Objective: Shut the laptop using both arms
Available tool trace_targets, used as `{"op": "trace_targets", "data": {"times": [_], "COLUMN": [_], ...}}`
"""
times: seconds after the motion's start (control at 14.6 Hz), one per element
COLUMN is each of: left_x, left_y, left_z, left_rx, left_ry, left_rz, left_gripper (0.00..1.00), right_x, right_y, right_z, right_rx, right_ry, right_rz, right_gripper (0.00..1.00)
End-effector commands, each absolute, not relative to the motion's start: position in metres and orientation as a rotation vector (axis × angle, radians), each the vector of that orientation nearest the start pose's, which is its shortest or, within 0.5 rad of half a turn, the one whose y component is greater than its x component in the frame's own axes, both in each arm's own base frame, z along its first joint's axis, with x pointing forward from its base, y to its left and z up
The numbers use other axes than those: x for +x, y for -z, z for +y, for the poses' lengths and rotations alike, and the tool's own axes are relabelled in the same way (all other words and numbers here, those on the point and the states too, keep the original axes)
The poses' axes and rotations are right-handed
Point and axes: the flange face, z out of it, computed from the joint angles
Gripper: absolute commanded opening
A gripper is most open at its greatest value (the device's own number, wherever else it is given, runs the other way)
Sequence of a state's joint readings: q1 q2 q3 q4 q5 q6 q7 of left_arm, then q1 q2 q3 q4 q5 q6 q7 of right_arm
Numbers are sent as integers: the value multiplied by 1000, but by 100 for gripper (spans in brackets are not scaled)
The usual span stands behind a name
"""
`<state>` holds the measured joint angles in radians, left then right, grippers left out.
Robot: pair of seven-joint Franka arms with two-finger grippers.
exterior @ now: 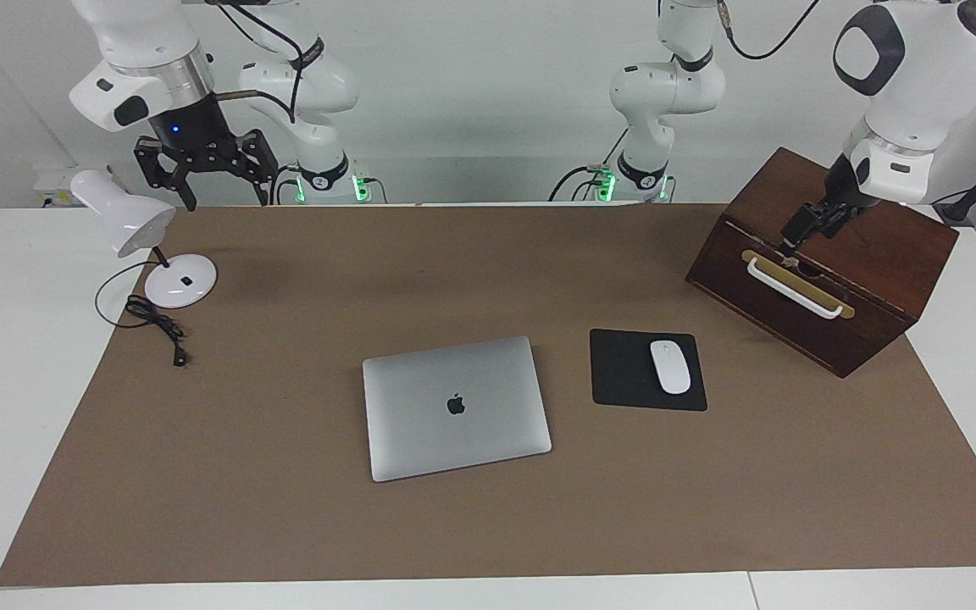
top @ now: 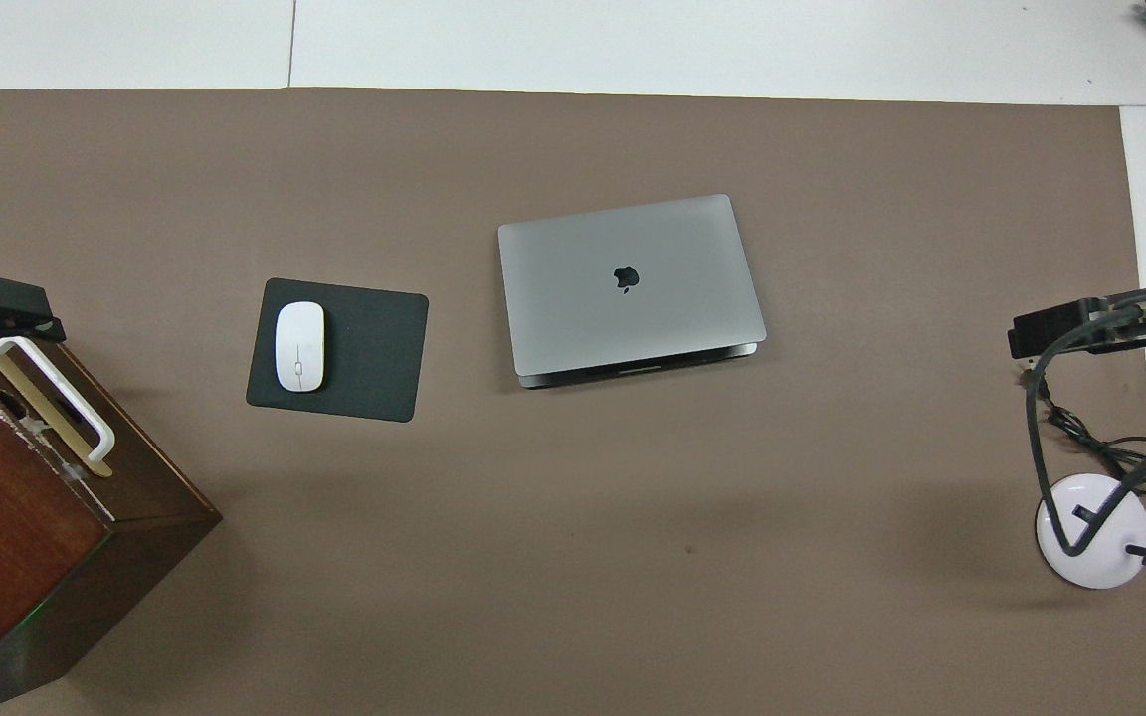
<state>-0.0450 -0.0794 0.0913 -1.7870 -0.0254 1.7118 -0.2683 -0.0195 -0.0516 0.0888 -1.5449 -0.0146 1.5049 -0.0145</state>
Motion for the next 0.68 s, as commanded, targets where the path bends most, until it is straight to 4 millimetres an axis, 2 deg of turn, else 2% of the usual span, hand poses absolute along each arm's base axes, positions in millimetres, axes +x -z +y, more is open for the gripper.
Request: {"op": "trace_targets", "data": {"times": [0.0,0.14,0.34,0.62], "left_x": [541,549,562,561], "left_y": [-579,-571,-578,-577], "left_z": [28,22,13,1], "left_rx": [-3141,-3147,-3128,-3134], "left_ry": [28,31,46,34], "left_rz": [-283,-157,-110,-80], "left_gripper": [100,100,100,100], "right_x": [520,520,521,523], "right_y": [-649,-642,-641,-641], "right_z": [31,27,23,17], "right_rx": [-3141,-3141,-3141,-3138], "right_ry": [28,26,31,41], "right_rz": [-101,-94,-82,-60], "right_gripper": [100,100,100,100]}}
